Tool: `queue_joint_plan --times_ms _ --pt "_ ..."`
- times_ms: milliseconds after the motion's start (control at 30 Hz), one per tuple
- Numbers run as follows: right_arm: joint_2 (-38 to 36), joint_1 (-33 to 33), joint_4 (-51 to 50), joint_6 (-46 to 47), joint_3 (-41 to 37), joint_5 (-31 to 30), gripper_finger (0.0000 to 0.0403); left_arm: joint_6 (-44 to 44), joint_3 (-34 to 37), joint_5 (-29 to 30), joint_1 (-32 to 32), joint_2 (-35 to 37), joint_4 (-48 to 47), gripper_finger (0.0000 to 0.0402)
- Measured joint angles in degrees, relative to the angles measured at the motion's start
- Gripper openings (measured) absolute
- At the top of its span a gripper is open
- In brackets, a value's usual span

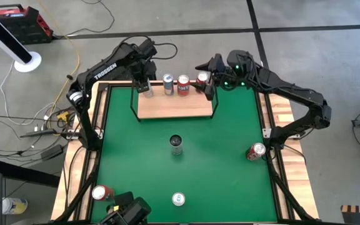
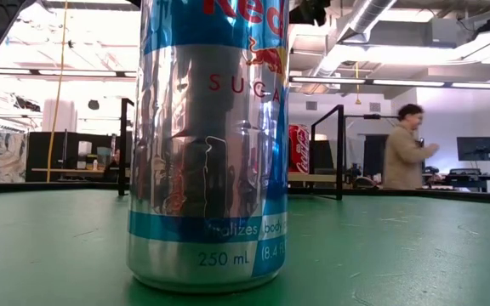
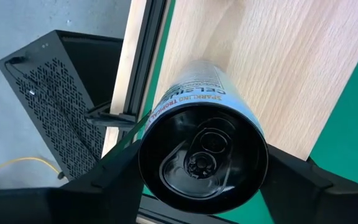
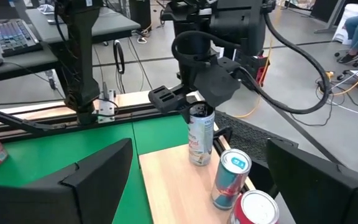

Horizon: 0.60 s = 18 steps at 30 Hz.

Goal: Place canned beverage on shelf
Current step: Put the top white soda can on the shelf

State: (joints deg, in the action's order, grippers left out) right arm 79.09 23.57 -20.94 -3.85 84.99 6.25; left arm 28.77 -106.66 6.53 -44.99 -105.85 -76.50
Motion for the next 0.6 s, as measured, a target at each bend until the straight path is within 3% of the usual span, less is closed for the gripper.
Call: queue_joint_plan --times_ms 167,600 --pt "0.00 0.22 -0.05 -1.11 0.00 0.01 0.0391 0.20 0.25 -0.25 -0.01 -0.34 0.04 0.0311" --pt "-0.02 0.29 -0.55 -2.83 0.00 0.12 0.0391 2.58 0.23 0.19 0.02 -0.30 3.55 0.0321"
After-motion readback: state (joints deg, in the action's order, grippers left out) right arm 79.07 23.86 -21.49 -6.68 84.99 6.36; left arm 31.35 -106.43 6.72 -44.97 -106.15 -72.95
